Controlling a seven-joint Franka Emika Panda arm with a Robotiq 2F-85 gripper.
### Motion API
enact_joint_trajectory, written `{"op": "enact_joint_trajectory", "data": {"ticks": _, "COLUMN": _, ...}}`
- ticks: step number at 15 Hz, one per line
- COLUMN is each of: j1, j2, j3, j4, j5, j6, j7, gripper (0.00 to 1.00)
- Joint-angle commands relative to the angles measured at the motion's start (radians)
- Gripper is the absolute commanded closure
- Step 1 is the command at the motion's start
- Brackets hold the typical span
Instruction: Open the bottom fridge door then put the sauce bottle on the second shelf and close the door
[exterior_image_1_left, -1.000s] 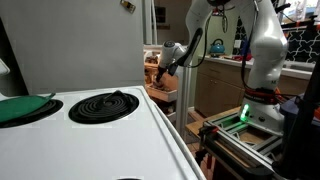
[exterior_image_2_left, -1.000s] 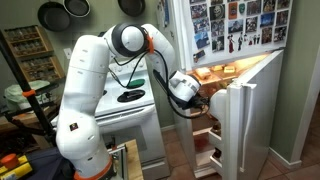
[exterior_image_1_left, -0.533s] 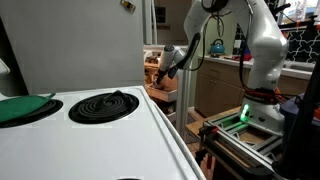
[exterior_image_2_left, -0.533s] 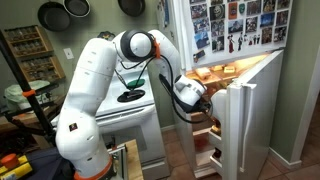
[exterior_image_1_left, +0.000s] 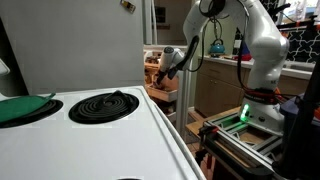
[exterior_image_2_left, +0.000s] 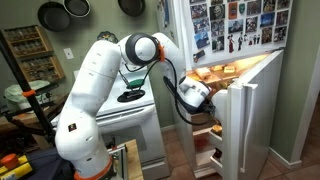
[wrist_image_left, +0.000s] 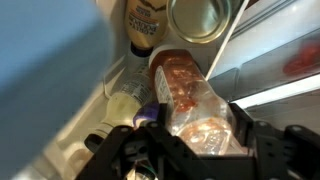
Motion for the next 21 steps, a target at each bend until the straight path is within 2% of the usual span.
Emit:
{"op": "enact_joint_trajectory", "data": {"ticks": 1, "j1": -0.023, "j2": 0.033, "j3": -0.005, "j4": 0.037, "j5": -0.015, "j6": 0.052, "j7": 0.018, "gripper": 0.64}}
{"op": "enact_joint_trajectory", "data": {"ticks": 6, "j1": -0.059, "j2": 0.048, "j3": 0.001, "j4": 0.044, "j5": 0.002, "j6": 0.143, "j7": 0.008, "gripper": 0.64}}
{"op": "enact_joint_trajectory", "data": {"ticks": 11, "j1": -0.078, "j2": 0.056, "j3": -0.002, "j4": 0.051, "j5": 0.012, "j6": 0.14, "j7": -0.003, "gripper": 0.63}}
{"op": "enact_joint_trajectory", "data": {"ticks": 12, "j1": -0.08, "j2": 0.058, "j3": -0.003, "j4": 0.055, "j5": 0.008, "j6": 0.138, "j7": 0.001, "gripper": 0.5}}
{"op": "enact_joint_trajectory", "data": {"ticks": 13, "j1": -0.077, "j2": 0.06, "j3": -0.007, "j4": 0.061, "j5": 0.003, "j6": 0.127, "j7": 0.011, "gripper": 0.14}}
{"op": "enact_joint_trajectory", "data": {"ticks": 14, "j1": -0.082, "j2": 0.064, "j3": -0.006, "j4": 0.064, "j5": 0.005, "j6": 0.129, "j7": 0.009, "gripper": 0.12}}
{"op": "enact_joint_trajectory", "data": {"ticks": 16, "j1": -0.088, "j2": 0.067, "j3": -0.006, "j4": 0.069, "j5": 0.007, "j6": 0.128, "j7": 0.011, "gripper": 0.0}}
{"op": "enact_joint_trajectory", "data": {"ticks": 21, "j1": -0.112, "j2": 0.054, "j3": 0.012, "j4": 0.04, "j5": 0.044, "j6": 0.141, "j7": -0.024, "gripper": 0.0}}
